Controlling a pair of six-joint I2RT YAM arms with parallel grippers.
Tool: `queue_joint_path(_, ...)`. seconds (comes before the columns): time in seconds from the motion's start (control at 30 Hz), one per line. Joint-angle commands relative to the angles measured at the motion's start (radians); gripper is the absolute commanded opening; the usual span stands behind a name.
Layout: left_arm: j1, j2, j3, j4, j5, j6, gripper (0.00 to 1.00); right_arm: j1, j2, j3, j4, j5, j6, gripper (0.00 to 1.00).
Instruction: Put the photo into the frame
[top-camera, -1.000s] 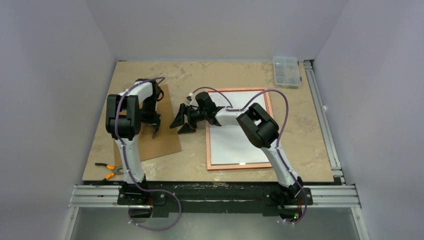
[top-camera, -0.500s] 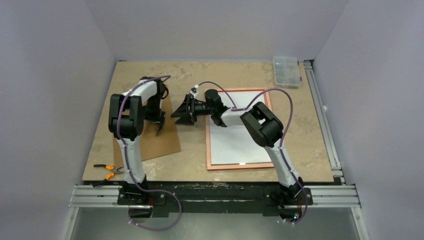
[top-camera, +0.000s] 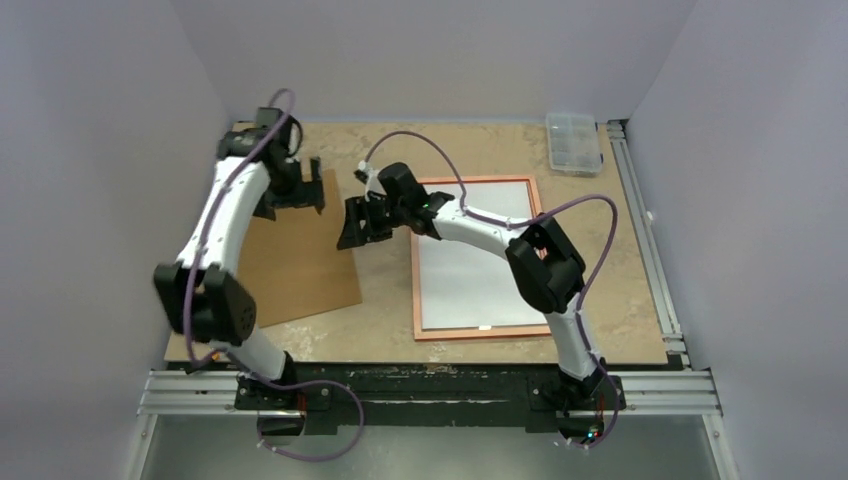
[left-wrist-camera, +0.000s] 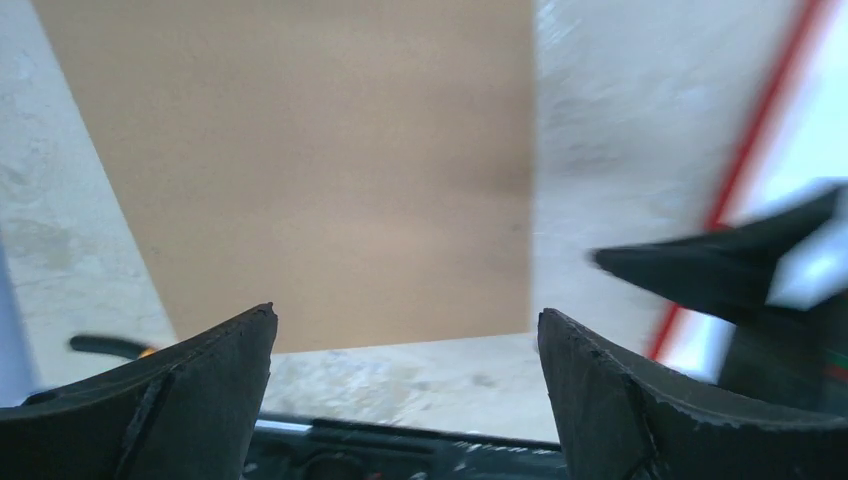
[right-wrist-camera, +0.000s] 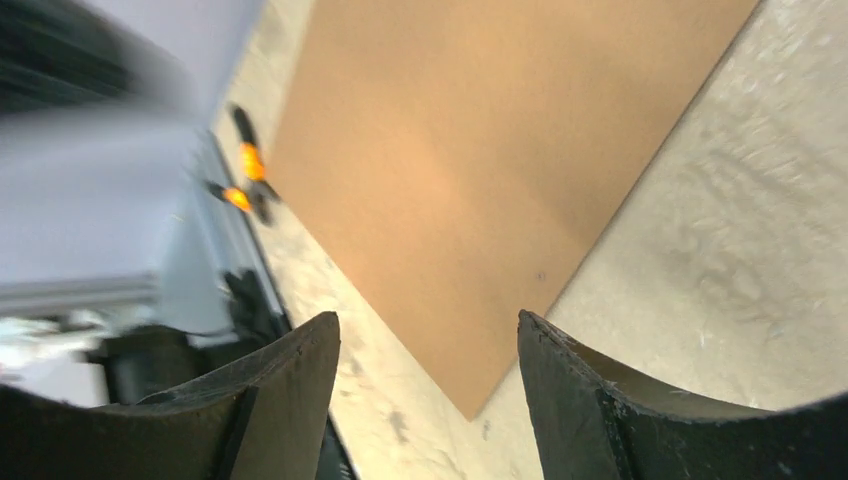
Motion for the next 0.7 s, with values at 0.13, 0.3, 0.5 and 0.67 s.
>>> queue_joint_path(0.13, 0.237, -0.622, -0.178, 0.202, 0.360, -0.276, 1.00, 0.215, -0.005, 0.058, -0.289, 0.383, -0.435, 0.69)
queue_joint_path(0.3, 0.239, -0.797, -0.191, 0.253, 0.349, -0.420, 1.00, 0.347, 0.007, 0.058, -0.273, 0.556, -0.561, 0.73)
queue_joint_path(0.5, 0.239, -0.871, -0.218, 0.345, 0.445, -0.492, 1.00, 0.450, 0.023, 0.039, -0.209, 0.744, -0.623, 0.76)
queue_joint_path(0.67, 0.239, -0.873, -0.215, 0.344, 0.482, -0.495, 1.00, 0.499, 0.092, 0.111, -0.208, 0.847, -0.692, 0.76)
